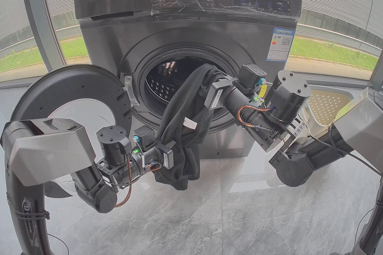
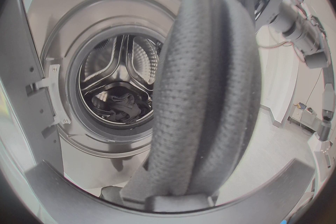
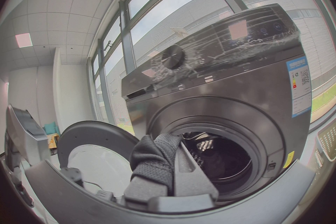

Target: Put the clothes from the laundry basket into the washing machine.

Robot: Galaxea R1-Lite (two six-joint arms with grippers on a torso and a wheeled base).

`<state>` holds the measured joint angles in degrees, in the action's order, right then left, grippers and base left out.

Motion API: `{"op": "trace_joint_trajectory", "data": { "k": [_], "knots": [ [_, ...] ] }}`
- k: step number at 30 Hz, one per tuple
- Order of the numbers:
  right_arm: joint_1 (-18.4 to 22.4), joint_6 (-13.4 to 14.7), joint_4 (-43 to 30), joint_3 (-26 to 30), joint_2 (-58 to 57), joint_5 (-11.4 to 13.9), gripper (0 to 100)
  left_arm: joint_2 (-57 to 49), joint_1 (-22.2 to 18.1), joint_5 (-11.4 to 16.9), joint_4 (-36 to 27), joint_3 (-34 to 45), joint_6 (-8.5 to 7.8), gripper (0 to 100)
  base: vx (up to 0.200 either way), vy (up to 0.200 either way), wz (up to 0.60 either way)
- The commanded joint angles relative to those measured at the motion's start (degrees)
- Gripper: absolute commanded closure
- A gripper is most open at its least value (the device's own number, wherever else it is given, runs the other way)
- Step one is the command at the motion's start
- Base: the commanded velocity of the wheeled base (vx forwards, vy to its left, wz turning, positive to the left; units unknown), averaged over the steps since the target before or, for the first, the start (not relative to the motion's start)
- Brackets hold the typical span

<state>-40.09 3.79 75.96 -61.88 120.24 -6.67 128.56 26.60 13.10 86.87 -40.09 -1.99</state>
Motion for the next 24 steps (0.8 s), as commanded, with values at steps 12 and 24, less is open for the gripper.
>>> {"op": "trace_joint_trajectory", "data": {
  "k": [12, 24],
  "knots": [
    [4.41, -0.89, 0.33, 6.42, 2.90, -0.01, 100, -21.25, -0.41, 4.39, 0.05, 14.26, -0.47, 100, 0.000, 0.000, 0.00],
    [2.13, -1.59, 1.30, 10.02, 4.57, 0.52, 100, -22.83, -0.50, 4.12, 0.05, 14.08, -0.21, 100, 0.000, 0.000, 0.00]
  ]
}}
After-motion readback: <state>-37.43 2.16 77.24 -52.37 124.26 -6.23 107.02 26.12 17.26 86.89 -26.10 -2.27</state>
